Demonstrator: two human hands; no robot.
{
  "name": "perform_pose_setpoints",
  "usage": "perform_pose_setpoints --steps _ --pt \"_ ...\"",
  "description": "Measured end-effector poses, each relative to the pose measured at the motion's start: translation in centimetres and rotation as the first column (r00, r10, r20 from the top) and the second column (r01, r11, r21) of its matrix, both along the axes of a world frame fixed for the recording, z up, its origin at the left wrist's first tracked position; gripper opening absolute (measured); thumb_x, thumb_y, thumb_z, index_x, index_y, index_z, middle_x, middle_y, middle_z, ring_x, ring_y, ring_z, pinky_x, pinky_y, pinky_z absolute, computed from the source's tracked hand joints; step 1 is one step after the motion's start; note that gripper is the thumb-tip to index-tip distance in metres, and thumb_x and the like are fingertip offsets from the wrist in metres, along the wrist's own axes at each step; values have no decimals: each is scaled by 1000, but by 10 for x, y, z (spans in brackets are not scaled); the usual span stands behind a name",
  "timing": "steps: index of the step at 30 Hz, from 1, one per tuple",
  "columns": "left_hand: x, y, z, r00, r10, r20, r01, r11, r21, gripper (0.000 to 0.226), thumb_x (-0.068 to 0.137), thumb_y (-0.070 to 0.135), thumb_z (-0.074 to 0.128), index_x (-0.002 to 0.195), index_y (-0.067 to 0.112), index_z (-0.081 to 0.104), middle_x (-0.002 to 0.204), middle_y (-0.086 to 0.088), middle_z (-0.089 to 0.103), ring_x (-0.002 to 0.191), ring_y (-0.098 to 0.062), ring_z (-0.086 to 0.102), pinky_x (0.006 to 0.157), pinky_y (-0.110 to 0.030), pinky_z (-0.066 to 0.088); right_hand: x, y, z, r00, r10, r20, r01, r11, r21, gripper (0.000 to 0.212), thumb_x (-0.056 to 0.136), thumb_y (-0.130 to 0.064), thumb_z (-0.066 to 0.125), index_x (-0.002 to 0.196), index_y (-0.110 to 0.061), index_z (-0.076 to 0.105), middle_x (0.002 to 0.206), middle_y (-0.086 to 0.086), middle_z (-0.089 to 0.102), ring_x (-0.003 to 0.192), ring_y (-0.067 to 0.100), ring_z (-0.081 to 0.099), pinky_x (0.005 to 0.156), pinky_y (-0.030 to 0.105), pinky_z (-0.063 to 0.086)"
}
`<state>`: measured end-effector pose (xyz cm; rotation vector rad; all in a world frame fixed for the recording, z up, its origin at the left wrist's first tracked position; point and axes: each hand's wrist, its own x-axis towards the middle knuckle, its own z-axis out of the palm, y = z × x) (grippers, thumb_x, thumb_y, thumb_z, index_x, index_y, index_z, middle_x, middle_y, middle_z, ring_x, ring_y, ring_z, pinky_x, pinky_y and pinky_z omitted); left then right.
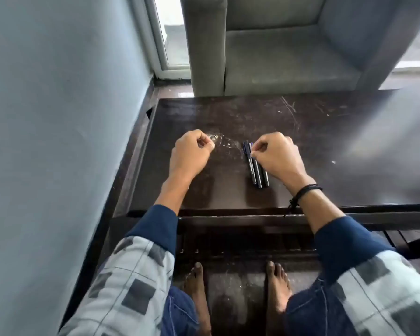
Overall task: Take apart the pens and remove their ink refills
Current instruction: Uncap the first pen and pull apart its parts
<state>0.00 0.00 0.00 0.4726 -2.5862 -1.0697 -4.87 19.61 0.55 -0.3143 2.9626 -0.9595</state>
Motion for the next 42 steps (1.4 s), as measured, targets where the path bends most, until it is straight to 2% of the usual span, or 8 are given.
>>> perform_pose_setpoints --steps 9,15,20,24,29,32,37,42 --pt "-20 -10 12 1000 10 -22 -9 999 50 9 87 33 70 81 28 69 80 13 69 81 -10 66 81 -34 54 -4 -2 -15 998 45 42 -57 943 328 12 83 -20 67 95 -18 70 100 11 69 93 41 65 72 36 47" --pt "-22 -20 12 998 39 -48 -37 998 42 10 89 35 70 86 25 73 86 11 71 86 -10 66 85 -35 53 -3 -9 -18 998 65 27 -70 909 412 12 84 -19 71 93 -14 66 93 10 67 84 38 64 65 35 43" --pt "-17 -22 12 998 46 -45 -45 999 25 11 89 35 70 85 25 72 85 11 70 85 -11 66 86 -37 54 6 -14 -10 983 112 145 -159 913 376 15 80 -27 79 90 -17 71 93 8 69 88 36 66 73 38 52" --pt "-15 -20 15 998 44 -39 -44 999 23 9 90 35 69 88 26 70 83 12 68 80 -6 64 81 -33 52 12 -13 -9 963 168 209 -226 927 298 14 80 -30 82 86 -26 70 95 0 70 92 30 66 74 34 49" --pt "-14 -14 18 999 38 -30 -36 998 52 8 90 35 68 96 29 66 87 12 69 83 -6 65 77 -30 47 12 -20 -17 966 254 48 -258 929 265 33 88 -37 71 117 -26 60 117 1 60 100 33 62 81 41 50" --pt "-16 -11 16 999 36 -6 -36 998 55 7 90 36 68 95 32 65 86 12 69 84 -6 65 78 -31 50 16 -28 -20 955 296 26 -288 902 323 36 93 -28 68 127 -21 59 125 6 58 104 37 62 81 43 51" --pt "-17 -9 13 999 26 41 -27 999 21 7 90 38 68 93 33 65 86 13 68 86 -10 66 80 -34 52 18 -36 -24 955 296 10 -290 925 245 32 88 -12 62 118 -20 64 110 3 64 97 33 64 79 39 51" --pt "-19 -7 10 993 26 114 -37 995 93 15 89 43 69 98 31 68 90 12 68 89 -13 67 80 -34 53 11 -34 -11 982 150 114 -143 988 -67 25 81 -24 72 105 -29 68 83 -13 64 83 11 59 75 27 40"
